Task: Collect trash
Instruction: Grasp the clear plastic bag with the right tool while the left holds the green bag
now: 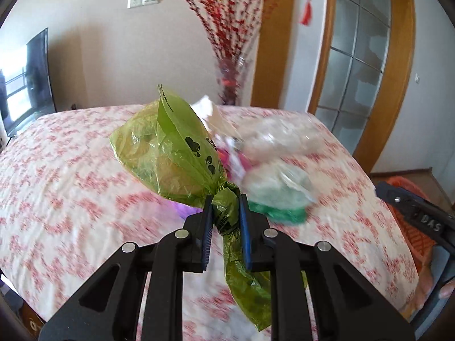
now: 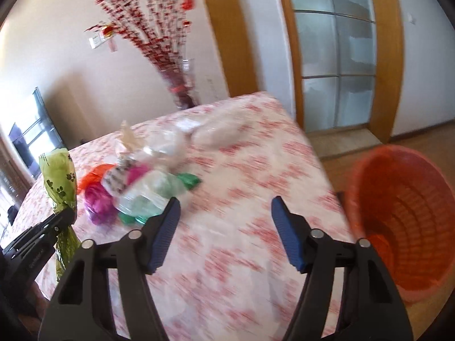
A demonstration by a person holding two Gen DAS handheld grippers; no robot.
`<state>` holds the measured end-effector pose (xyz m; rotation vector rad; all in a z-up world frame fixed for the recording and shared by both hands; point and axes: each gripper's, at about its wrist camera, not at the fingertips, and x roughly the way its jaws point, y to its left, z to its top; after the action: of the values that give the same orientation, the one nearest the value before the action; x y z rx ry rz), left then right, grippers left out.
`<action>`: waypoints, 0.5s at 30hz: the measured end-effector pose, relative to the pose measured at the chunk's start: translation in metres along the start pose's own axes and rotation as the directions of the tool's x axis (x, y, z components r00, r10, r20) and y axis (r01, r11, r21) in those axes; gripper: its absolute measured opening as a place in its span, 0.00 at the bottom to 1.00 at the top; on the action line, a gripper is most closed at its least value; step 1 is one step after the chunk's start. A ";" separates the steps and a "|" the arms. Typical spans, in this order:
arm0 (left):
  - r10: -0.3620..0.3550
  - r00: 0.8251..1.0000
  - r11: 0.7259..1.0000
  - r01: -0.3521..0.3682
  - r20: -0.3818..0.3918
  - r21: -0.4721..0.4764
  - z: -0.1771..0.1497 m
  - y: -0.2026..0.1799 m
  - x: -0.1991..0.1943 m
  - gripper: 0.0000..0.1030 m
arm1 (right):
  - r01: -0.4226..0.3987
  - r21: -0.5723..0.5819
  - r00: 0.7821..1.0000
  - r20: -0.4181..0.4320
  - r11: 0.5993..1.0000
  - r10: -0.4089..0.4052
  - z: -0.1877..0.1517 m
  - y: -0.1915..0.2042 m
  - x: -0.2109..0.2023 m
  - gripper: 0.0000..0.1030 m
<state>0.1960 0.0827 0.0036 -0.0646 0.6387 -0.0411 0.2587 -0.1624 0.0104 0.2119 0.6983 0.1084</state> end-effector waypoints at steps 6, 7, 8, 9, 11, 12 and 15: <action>0.032 0.999 0.999 -0.032 0.021 -0.017 0.022 0.025 0.014 0.17 | -0.073 -0.036 0.997 -0.014 0.997 0.073 0.032 0.047 0.049 0.54; 0.036 0.999 0.999 -0.036 0.021 -0.019 0.024 0.028 0.016 0.17 | -0.074 -0.036 0.997 -0.013 0.997 0.074 0.038 0.053 0.058 0.54; 0.044 0.999 0.999 -0.044 0.019 -0.021 0.027 0.033 0.020 0.17 | -0.071 -0.035 0.997 -0.013 0.997 0.070 0.043 0.057 0.067 0.54; 0.047 0.999 0.999 -0.047 0.016 -0.026 0.030 0.037 0.024 0.17 | -0.067 -0.030 0.998 -0.013 0.997 0.066 0.052 0.062 0.079 0.54; 0.052 0.999 0.998 -0.052 0.011 -0.034 0.033 0.044 0.028 0.17 | -0.062 -0.017 0.998 -0.019 0.998 0.062 0.060 0.067 0.094 0.54; 0.057 0.998 0.998 -0.057 0.009 -0.034 0.034 0.047 0.032 0.17 | -0.060 -0.006 0.998 -0.029 0.998 0.060 0.066 0.069 0.104 0.54; 0.063 0.998 0.997 -0.063 0.003 -0.036 0.037 0.053 0.039 0.17 | -0.054 0.020 0.996 -0.074 0.998 0.056 0.076 0.069 0.129 0.54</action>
<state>0.2503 0.1351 0.0065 -0.0789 0.6374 0.0310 0.4045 -0.0850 0.0021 0.2449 0.7680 0.1635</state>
